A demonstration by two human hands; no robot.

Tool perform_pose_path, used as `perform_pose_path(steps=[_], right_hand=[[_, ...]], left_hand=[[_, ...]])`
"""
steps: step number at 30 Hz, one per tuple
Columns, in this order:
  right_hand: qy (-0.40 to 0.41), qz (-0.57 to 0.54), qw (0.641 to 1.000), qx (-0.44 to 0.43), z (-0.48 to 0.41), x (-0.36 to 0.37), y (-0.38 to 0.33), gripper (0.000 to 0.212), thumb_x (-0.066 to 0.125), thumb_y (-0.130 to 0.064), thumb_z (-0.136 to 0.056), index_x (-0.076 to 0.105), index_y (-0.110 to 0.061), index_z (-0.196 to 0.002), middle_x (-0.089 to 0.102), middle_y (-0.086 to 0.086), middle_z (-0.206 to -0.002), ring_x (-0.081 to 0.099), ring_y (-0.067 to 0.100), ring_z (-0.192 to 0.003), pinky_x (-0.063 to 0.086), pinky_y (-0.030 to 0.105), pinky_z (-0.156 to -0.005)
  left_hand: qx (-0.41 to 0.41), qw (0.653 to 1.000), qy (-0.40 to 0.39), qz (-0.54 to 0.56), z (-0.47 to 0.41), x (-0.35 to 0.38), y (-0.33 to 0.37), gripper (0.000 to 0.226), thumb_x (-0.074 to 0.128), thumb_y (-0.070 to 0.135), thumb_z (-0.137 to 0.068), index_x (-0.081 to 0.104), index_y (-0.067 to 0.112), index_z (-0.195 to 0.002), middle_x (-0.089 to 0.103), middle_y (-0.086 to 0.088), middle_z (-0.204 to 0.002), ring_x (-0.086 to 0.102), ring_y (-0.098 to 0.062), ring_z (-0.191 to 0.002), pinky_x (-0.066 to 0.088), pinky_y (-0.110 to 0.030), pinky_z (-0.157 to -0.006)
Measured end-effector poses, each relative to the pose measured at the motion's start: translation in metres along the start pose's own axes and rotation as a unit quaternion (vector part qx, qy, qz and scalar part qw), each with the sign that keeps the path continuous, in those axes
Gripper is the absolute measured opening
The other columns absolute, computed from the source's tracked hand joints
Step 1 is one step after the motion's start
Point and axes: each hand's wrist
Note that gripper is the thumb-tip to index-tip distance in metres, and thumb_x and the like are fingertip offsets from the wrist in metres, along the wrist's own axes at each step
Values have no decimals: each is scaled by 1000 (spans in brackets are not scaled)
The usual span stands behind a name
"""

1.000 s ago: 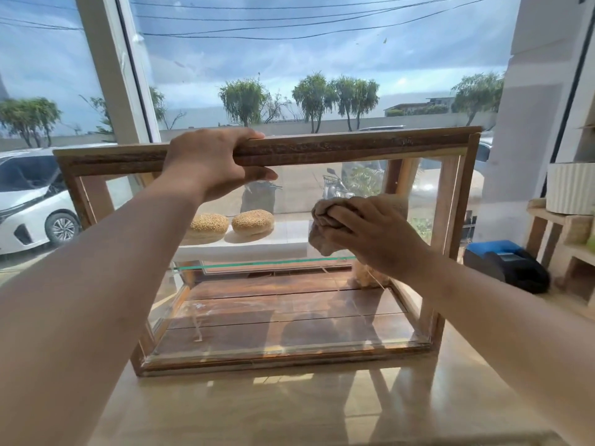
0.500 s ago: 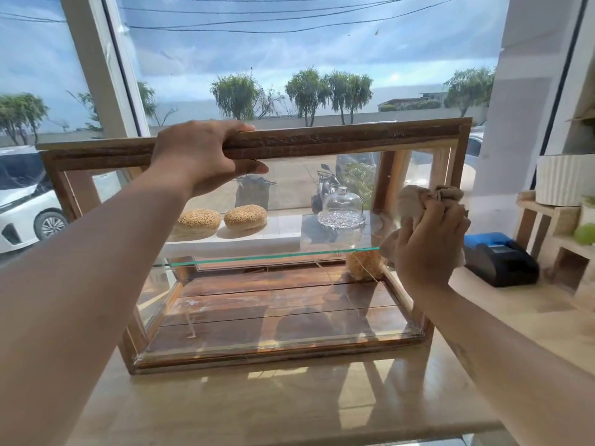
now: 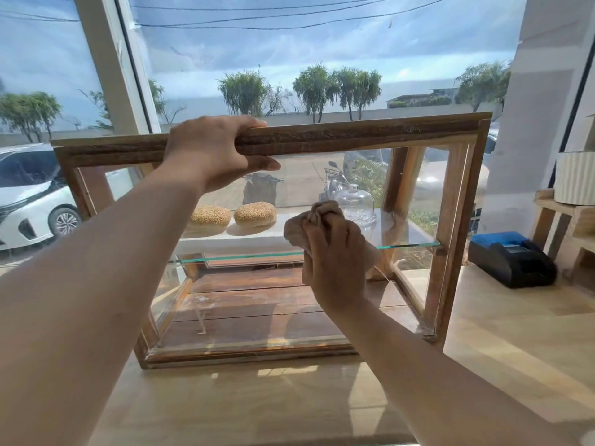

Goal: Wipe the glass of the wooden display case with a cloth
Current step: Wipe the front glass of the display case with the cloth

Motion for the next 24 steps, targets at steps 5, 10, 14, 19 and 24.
perform_pose_path(steps=[5, 10, 14, 19, 24], right_hand=[[-55, 35, 966, -248, 10, -7, 24, 22, 58, -10, -86, 64, -23, -103, 61, 2, -118, 58, 28, -100, 44, 37, -74], [-110, 78, 925, -356, 2, -27, 80, 30, 60, -10, -85, 57, -25, -111, 54, 0, -121, 55, 26, -100, 42, 38, -77], [-106, 128, 946, -278, 3, -56, 126, 34, 61, -11, -82, 56, -21, -114, 45, 6, -126, 48, 30, -105, 45, 43, -80], [-78, 107, 991, 2, 23, -71, 145, 43, 66, -10, -80, 50, -11, -120, 45, 18, -126, 45, 39, -104, 43, 48, -85], [68, -4, 937, 342, 45, -37, 93, 35, 50, -19, -91, 48, -2, -121, 47, 26, -124, 44, 41, -110, 37, 46, -92]], left_hand=[[2, 1000, 2, 0, 0, 1, -1, 81, 48, 92, -60, 46, 53, -131, 65, 6, -121, 59, -28, -110, 45, -38, -86], [4, 1000, 4, -5, 1, 1, -2, 82, 46, 93, -62, 46, 51, -133, 66, 7, -120, 60, -28, -108, 46, -38, -85], [4, 1000, 5, -5, 1, 1, -1, 82, 45, 93, -61, 46, 51, -132, 66, 6, -121, 59, -28, -109, 45, -38, -85], [4, 1000, 8, -1, 2, 0, 0, 80, 47, 92, -62, 47, 52, -131, 66, 6, -120, 60, -28, -108, 47, -39, -85], [1, 1000, 9, 6, 2, 1, 1, 78, 51, 90, -64, 48, 51, -131, 66, 7, -120, 59, -27, -109, 44, -37, -84]])
Point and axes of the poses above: each hand's wrist, its own z-axis away from the middle knuckle, its own x-axis out of the palm, y = z × x
